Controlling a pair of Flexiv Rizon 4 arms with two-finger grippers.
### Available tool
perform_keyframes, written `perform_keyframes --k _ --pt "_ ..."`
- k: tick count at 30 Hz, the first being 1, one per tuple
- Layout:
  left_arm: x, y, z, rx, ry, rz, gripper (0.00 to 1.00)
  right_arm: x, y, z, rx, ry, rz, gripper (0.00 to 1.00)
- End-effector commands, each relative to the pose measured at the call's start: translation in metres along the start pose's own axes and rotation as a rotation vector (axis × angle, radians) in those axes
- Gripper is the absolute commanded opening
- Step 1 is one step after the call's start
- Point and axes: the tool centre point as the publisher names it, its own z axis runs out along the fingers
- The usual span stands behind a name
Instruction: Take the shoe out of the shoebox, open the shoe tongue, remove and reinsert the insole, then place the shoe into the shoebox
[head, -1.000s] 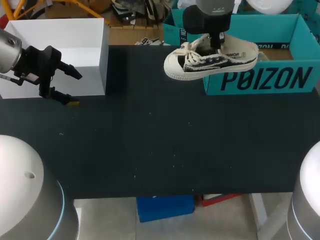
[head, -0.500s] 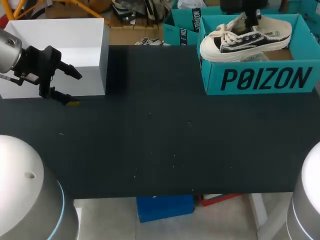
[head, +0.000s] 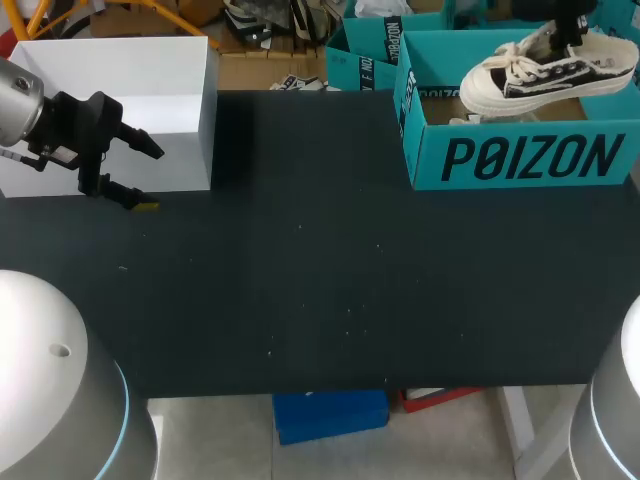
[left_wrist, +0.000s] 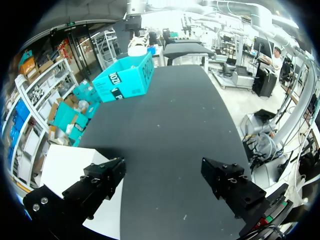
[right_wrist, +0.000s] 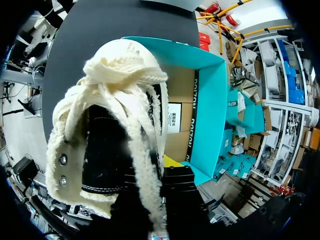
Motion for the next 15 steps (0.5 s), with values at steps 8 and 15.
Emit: perform_keyframes --k 8,15 --pt "0.001 0.001 0.001 0.0 -0.003 0.002 1.0 -0.034 -0.013 0.021 -0.051 0.029 -0.018 0.0" --pt "0.001 0.001 0.001 0.0 -0.003 0.002 1.0 -0.051 -0.014 0.026 -0.043 0.021 -0.022 0.0"
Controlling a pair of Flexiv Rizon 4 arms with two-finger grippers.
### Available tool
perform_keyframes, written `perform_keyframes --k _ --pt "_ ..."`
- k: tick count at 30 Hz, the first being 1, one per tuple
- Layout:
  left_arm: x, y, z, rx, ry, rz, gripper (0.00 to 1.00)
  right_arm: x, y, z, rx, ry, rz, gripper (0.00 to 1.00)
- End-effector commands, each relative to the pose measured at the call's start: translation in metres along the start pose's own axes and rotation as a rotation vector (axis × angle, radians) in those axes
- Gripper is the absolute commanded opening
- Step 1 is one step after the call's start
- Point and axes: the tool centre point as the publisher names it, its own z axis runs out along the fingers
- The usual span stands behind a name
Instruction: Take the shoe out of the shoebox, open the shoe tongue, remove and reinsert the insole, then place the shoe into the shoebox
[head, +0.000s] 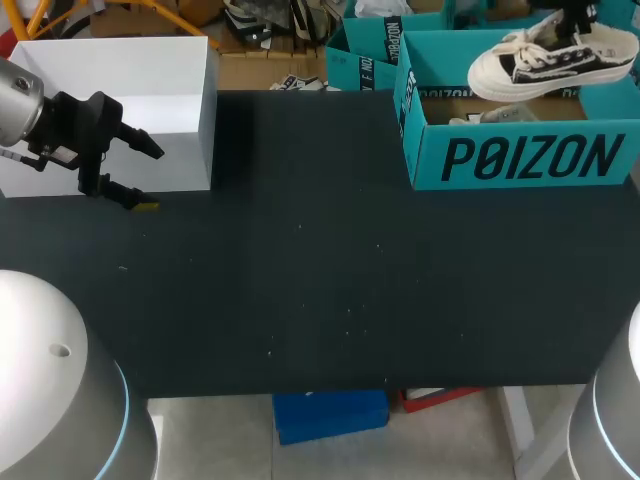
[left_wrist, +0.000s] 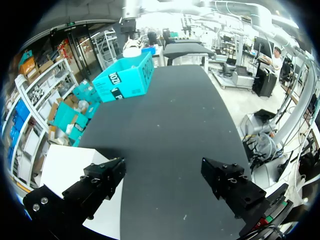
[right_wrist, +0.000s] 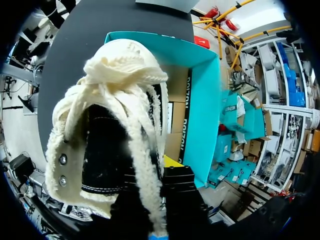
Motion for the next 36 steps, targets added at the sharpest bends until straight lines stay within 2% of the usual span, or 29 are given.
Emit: perform_keyframes --k 1,18,28,36 --pt "0.001 0.001 0.001 0.0 -0.003 0.002 1.0 -0.012 0.002 0.003 0.005 0.018 0.001 0.0" --pt "0.001 0.001 0.001 0.0 -0.003 0.002 1.0 -0.014 0.003 0.004 -0.002 0.016 -0.005 0.0" --pt "0.001 0.001 0.001 0.0 -0.003 0.002 1.0 -0.043 0.001 0.024 -0.046 0.018 -0.048 0.0" --pt "0.001 0.001 0.001 0.0 -0.003 0.002 1.0 -0.072 0.0 0.049 -0.08 0.031 -0.071 0.0"
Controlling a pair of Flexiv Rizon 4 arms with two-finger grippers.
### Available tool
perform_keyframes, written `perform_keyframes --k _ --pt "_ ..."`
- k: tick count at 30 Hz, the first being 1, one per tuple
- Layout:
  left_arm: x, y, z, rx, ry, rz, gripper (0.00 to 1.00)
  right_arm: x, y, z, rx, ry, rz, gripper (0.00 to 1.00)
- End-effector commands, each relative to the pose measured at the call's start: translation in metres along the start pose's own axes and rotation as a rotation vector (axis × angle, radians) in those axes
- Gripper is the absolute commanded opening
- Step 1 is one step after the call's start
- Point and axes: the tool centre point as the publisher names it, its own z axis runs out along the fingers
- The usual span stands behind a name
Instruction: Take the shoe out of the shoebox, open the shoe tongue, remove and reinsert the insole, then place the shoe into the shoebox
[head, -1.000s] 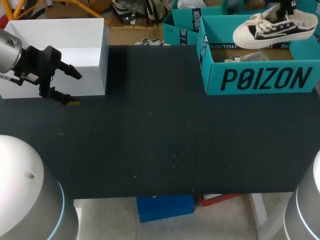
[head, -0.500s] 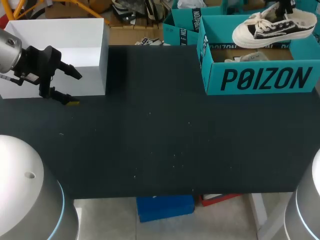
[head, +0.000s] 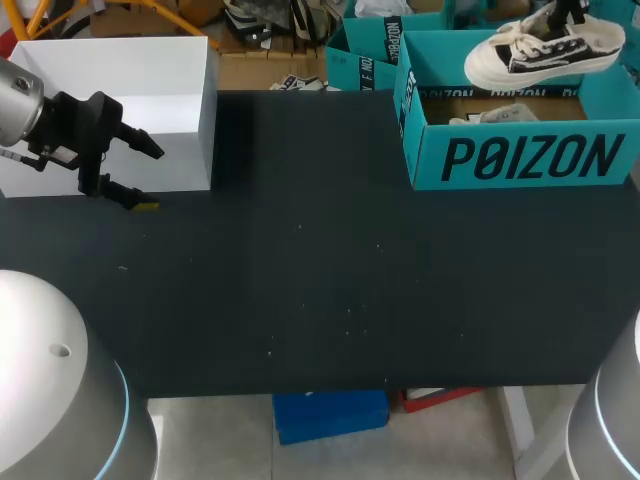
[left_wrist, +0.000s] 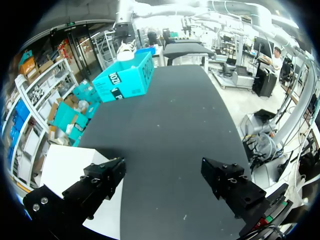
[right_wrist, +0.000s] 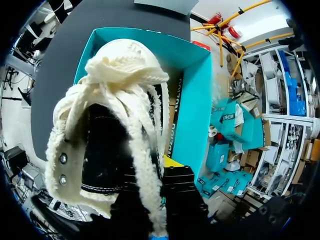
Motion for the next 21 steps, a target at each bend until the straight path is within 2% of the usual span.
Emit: perform_keyframes --k 1,9,21 --pt "0.001 0.001 0.001 0.0 -0.003 0.002 1.0 -0.029 -0.003 0.019 -0.018 0.035 -0.007 0.0" --pt "0.001 0.001 0.001 0.0 -0.003 0.002 1.0 -0.053 -0.006 0.047 -0.042 0.055 -0.019 0.0" --pt "0.001 0.001 0.001 0.0 -0.003 0.002 1.0 -0.068 -0.001 0.092 -0.06 0.09 -0.006 0.0"
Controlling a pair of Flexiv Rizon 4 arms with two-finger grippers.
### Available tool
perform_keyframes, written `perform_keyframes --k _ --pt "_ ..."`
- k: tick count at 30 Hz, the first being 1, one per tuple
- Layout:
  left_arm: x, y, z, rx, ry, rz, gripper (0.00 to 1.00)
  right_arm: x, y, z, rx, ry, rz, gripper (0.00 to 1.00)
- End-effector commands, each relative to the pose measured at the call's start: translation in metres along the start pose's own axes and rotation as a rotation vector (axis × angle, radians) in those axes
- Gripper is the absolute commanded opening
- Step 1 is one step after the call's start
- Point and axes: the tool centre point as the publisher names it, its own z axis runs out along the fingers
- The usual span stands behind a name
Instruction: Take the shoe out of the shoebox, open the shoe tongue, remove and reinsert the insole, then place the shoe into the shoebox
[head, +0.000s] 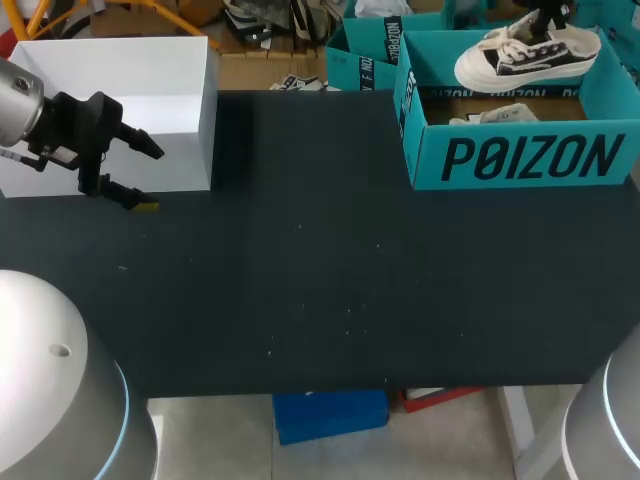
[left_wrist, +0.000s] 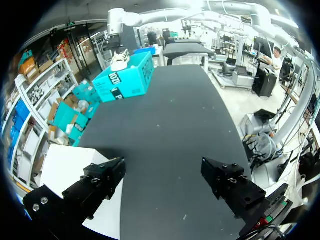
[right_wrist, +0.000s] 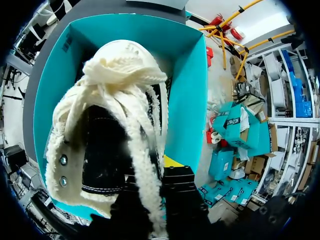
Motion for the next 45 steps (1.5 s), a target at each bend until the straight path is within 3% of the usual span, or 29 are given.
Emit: perform_keyframes --k 1,25,36,40,41,45 --pt "0.001 0.001 0.001 0.0 -0.003 0.002 1.0 -0.023 0.002 0.02 -0.008 0.048 0.0 0.0" --pt "0.001 0.001 0.001 0.0 -0.003 0.002 1.0 -0.001 0.019 0.08 0.013 0.093 0.038 0.0" --pt "0.001 0.001 0.001 0.0 -0.003 0.002 1.0 0.007 0.028 0.095 0.011 0.095 0.084 0.0" --pt "0.001 0.001 0.001 0.0 -0.003 0.002 1.0 0.011 0.032 0.099 -0.003 0.112 0.091 0.46" --pt "0.001 0.001 0.001 0.0 -0.003 0.002 1.0 0.012 0.033 0.099 -0.007 0.118 0.094 1.0" --pt "0.001 0.001 0.001 0.0 -0.003 0.002 1.0 0.014 0.033 0.1 -0.011 0.127 0.104 1.0"
